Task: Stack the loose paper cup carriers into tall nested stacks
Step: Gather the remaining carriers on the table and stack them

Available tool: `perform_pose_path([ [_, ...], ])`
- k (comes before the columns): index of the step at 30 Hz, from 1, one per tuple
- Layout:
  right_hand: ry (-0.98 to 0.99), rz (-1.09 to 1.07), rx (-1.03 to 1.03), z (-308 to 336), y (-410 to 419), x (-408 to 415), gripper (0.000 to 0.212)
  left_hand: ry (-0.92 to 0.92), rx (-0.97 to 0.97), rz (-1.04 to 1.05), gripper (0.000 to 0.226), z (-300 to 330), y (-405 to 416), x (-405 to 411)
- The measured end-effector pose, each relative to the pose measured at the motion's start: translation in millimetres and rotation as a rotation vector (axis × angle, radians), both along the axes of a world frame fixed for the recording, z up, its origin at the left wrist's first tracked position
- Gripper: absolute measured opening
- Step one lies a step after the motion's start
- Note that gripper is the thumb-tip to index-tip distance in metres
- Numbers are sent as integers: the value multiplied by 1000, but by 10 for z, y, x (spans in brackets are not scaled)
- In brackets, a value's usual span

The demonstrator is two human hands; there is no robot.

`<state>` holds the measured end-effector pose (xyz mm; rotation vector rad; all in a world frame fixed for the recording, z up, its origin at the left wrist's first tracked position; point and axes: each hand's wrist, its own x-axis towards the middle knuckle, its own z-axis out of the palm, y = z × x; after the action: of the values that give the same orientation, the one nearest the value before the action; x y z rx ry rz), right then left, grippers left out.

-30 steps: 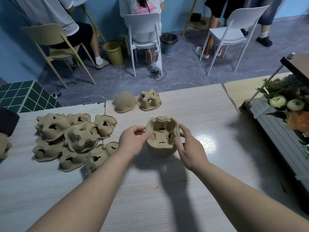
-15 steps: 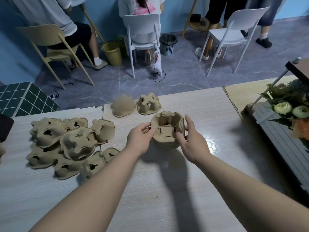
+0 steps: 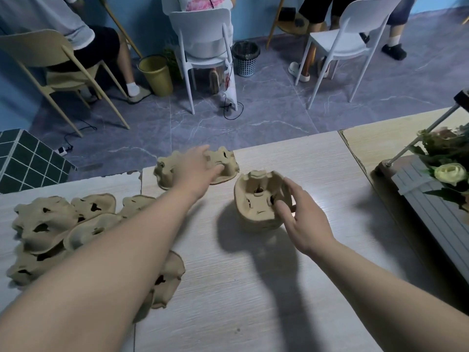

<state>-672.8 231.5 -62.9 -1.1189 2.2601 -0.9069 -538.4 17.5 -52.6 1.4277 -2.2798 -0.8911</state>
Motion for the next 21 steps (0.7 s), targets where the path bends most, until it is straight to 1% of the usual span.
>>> perform_pose_path([
  [2, 10, -8, -16, -33, -3, -3, 49, -93, -31, -75, 67, -96, -156, -84],
  [5, 15, -12, -41, -72, -9, -5, 49, -227, 3, -160, 74, -272, -281, -207],
  [9, 14, -23, -49, -125, -18, -20, 51, -383, -4, -200, 75, -405, -315, -292],
  [15, 12, -25, -50, -132, -16, -15, 52, -490, -120, -128, 60, -401, -226, -287],
  [18, 7, -26, -43, -137, -20, -12, 51, -500, -97, -78, 58, -435, -180, -224],
  [21, -6, -30, -34, -132, -21, -15, 51, -464, -79, -19, 54, -431, -110, -123],
])
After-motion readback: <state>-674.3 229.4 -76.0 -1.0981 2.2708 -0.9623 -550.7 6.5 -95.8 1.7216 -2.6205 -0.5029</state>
